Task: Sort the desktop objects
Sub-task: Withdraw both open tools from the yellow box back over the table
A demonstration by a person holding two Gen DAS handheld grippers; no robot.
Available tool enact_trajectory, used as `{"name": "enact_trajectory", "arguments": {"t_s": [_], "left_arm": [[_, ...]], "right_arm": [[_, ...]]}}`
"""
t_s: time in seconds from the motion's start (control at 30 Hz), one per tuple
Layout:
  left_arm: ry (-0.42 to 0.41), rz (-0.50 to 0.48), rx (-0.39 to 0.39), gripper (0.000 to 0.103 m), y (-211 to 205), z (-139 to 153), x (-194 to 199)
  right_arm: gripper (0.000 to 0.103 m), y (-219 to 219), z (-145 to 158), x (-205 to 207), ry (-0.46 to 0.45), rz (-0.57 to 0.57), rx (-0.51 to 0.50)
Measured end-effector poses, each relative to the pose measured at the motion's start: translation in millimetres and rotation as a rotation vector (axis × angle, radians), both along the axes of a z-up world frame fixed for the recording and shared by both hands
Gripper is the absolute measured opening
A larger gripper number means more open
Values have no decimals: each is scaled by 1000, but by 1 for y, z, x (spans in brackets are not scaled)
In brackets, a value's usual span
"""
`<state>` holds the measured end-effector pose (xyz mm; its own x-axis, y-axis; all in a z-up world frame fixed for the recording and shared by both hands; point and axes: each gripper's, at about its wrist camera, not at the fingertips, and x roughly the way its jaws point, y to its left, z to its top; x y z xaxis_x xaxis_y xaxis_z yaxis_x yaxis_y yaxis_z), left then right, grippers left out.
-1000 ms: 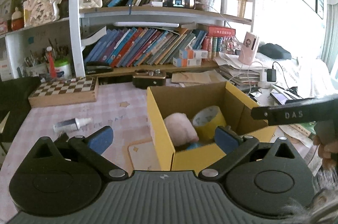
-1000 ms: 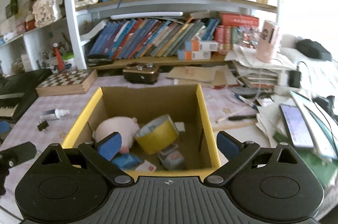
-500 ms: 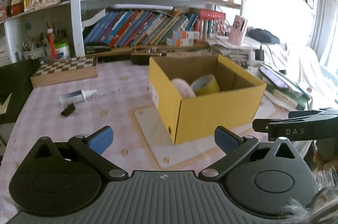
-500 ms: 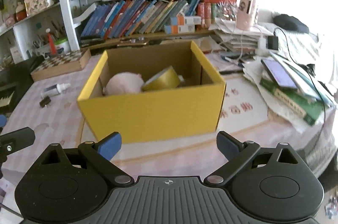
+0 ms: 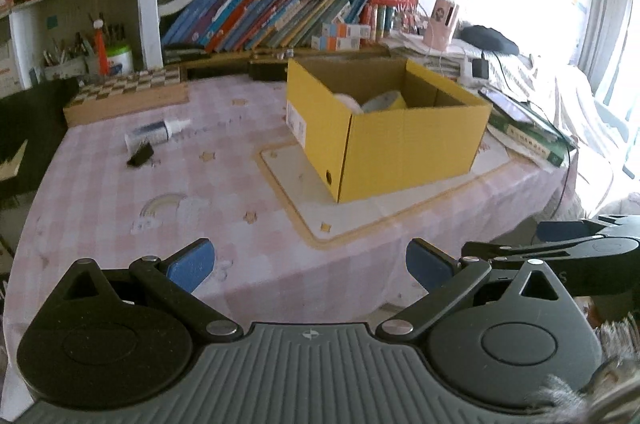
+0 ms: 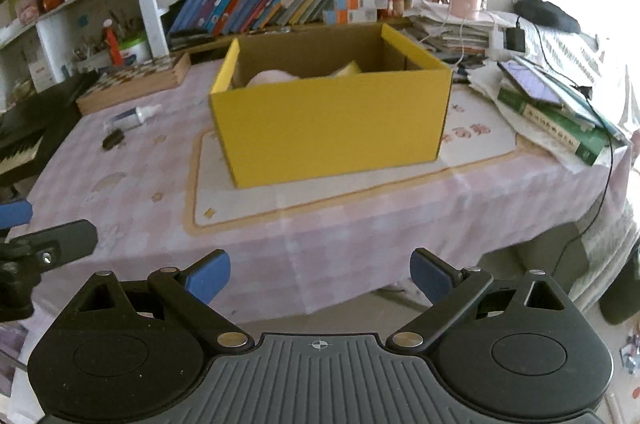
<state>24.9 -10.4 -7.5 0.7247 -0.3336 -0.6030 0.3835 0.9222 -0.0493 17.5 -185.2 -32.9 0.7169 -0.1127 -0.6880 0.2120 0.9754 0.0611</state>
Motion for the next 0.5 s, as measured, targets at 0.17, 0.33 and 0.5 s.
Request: {"name": "enact_trajectory", "arguments": {"t_s": [0.17,0.33,0.5], "left_arm": [[42,0,5,103,14,-9,-7],[68,30,2,103,31,-13,-12],[78,52,1,103,43,-16,-14]], "right_arm": [[98,17,-6,-6,19,11,13],[98,35,-12,-7,42,39,22],[98,50,-14,-5,54,75,22]]}}
